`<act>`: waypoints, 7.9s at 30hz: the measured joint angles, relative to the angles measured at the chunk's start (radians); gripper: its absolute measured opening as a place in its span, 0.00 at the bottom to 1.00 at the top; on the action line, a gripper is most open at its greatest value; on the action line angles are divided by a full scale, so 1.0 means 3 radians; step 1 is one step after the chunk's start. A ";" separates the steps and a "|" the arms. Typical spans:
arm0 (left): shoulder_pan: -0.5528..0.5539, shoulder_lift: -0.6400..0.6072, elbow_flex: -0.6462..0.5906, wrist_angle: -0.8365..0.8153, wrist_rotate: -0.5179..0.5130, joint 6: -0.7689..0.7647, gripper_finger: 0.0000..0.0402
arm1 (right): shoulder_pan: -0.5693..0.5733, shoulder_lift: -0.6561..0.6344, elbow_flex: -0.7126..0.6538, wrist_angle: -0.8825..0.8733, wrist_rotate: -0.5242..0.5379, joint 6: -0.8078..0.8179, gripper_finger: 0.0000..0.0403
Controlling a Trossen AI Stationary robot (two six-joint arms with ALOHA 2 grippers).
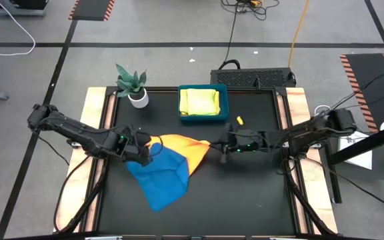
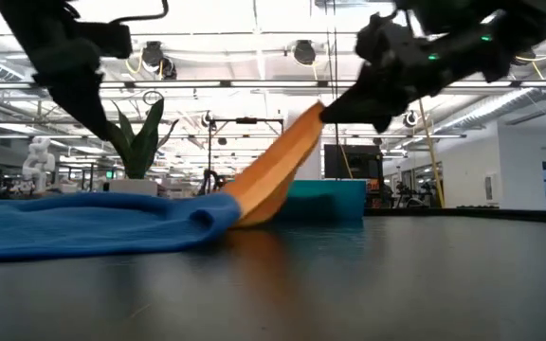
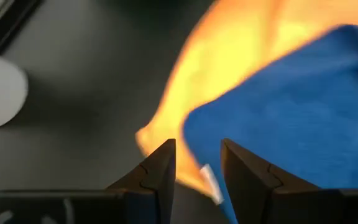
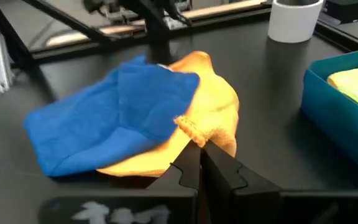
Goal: Fold microfiber towels
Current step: Fold the orange microfiber cloth
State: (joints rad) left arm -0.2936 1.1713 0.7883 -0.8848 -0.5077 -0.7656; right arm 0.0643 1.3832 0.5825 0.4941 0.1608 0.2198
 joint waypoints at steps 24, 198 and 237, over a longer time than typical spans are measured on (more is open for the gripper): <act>0.1394 0.0818 -0.0001 0.0401 0.0922 0.0603 0.32 | 0.0075 -0.0079 -0.0282 0.0172 -0.0020 -0.0014 0.00; -0.1258 0.0786 0.0777 0.0278 0.1004 0.0296 0.55 | 0.1983 -0.0054 -0.0514 0.0298 0.0507 0.1654 0.44; 0.0494 0.2892 0.1054 0.4749 0.2897 0.2274 0.54 | 0.1566 0.0281 -0.0519 0.0149 0.0429 0.1867 0.03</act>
State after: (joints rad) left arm -0.1452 2.0388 1.1045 0.5398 0.3614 -0.0833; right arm 0.5340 1.4674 0.4270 0.5387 0.2893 0.7798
